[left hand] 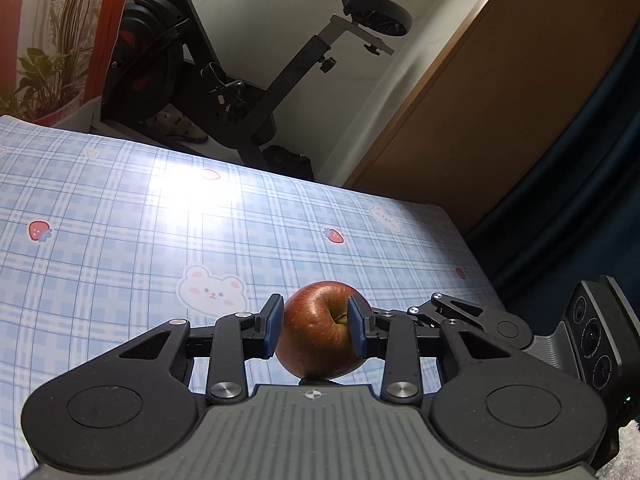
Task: Organize fruits
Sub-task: 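Carry the red apple onto the fruit pile and open the left gripper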
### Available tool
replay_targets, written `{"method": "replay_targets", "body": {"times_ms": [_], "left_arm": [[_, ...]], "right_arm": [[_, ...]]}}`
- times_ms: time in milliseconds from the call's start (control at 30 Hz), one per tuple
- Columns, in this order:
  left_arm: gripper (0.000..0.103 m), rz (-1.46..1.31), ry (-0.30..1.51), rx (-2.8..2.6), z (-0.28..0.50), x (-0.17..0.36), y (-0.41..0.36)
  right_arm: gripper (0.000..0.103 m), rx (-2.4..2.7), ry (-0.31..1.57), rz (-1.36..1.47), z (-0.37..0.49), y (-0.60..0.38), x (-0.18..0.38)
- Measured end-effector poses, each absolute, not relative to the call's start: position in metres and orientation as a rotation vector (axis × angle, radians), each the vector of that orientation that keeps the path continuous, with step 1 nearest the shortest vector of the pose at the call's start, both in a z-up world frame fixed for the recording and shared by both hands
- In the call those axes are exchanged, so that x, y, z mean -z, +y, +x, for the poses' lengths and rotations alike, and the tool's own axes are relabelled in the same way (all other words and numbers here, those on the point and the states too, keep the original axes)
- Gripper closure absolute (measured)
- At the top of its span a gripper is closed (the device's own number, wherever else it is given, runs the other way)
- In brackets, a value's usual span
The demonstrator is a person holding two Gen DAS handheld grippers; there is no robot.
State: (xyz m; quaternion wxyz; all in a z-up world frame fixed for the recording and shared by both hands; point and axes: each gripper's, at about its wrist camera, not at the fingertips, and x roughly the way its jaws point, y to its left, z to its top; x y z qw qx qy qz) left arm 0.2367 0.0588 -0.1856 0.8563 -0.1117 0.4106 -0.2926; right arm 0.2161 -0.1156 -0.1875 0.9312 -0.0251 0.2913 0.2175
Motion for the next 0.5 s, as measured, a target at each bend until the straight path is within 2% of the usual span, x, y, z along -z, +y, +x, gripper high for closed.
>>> {"method": "replay_targets", "body": {"times_ms": [500], "left_arm": [[0.066,-0.157,0.899,0.660,0.134,0.170,0.068]], "right_arm": [[0.037,-0.426,0.632,-0.059,0.113,-0.086,0.176]]}}
